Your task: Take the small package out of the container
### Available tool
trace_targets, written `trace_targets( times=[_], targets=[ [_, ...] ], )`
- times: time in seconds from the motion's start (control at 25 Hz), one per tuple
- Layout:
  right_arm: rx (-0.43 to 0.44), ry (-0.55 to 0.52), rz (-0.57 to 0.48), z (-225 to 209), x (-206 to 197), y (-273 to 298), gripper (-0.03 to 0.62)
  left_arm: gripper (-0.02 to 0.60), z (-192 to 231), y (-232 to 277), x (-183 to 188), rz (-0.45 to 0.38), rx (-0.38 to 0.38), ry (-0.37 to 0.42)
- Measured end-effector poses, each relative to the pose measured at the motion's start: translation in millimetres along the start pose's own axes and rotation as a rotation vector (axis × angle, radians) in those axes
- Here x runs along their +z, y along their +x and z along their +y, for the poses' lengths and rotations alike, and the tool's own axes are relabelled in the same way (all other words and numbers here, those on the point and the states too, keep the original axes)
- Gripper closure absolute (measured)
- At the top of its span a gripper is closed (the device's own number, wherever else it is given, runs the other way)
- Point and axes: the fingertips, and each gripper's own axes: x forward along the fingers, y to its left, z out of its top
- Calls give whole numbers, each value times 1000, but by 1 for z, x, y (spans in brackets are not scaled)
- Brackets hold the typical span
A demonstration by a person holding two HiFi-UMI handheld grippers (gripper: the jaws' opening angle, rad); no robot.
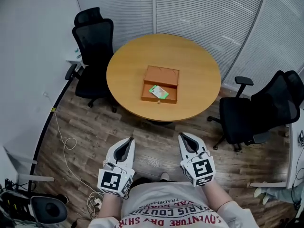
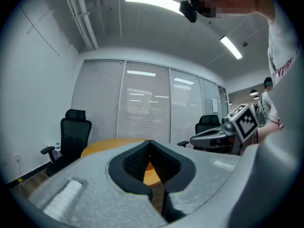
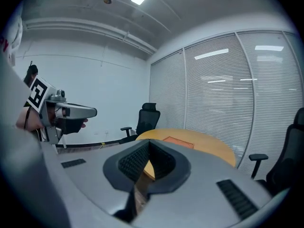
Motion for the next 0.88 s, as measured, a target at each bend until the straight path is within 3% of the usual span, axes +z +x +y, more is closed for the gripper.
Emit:
trace_targets(
  times=[0.36,0.64,0.88],
  targets=[
    [-4,6,47,-38,-6,72,586,571,47,66,-6,19,14,-32],
    [-99,27,65,-70,6,155,586,571,116,146,-2,8,-59,-30],
    [-159,57,128,-85,17,229,586,571,175,213,9,24,-167,-21]
  ],
)
